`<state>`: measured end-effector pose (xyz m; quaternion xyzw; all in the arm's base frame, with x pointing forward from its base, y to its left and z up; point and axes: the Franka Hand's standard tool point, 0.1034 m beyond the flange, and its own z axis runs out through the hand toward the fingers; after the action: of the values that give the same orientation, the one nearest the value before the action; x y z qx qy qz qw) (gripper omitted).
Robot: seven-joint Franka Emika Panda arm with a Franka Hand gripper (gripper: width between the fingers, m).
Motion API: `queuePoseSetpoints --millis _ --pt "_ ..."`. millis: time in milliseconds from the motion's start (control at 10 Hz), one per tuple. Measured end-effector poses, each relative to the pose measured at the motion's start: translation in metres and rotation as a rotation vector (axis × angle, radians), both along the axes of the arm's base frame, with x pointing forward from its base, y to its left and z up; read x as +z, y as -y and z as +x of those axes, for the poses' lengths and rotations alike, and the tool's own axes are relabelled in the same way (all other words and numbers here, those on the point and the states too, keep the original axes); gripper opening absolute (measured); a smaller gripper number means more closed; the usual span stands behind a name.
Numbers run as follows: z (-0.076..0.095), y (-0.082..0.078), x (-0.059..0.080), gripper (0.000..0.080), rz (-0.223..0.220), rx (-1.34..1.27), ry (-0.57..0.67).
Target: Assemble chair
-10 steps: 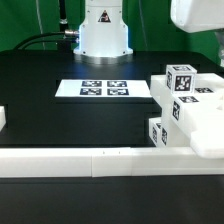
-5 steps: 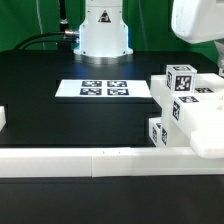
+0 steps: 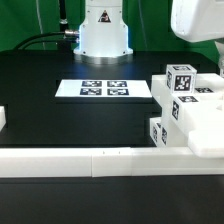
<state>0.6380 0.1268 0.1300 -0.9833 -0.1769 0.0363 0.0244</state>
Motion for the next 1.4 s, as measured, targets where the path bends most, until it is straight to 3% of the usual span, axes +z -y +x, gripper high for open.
queuePoseSetpoints --millis 400,1400 --pt "-0.004 0.01 -0.005 0.0284 -0.001 -0.041 0.006" --pt "-0.004 0.011 -0.009 0.0284 -0.004 -0.066 0.013"
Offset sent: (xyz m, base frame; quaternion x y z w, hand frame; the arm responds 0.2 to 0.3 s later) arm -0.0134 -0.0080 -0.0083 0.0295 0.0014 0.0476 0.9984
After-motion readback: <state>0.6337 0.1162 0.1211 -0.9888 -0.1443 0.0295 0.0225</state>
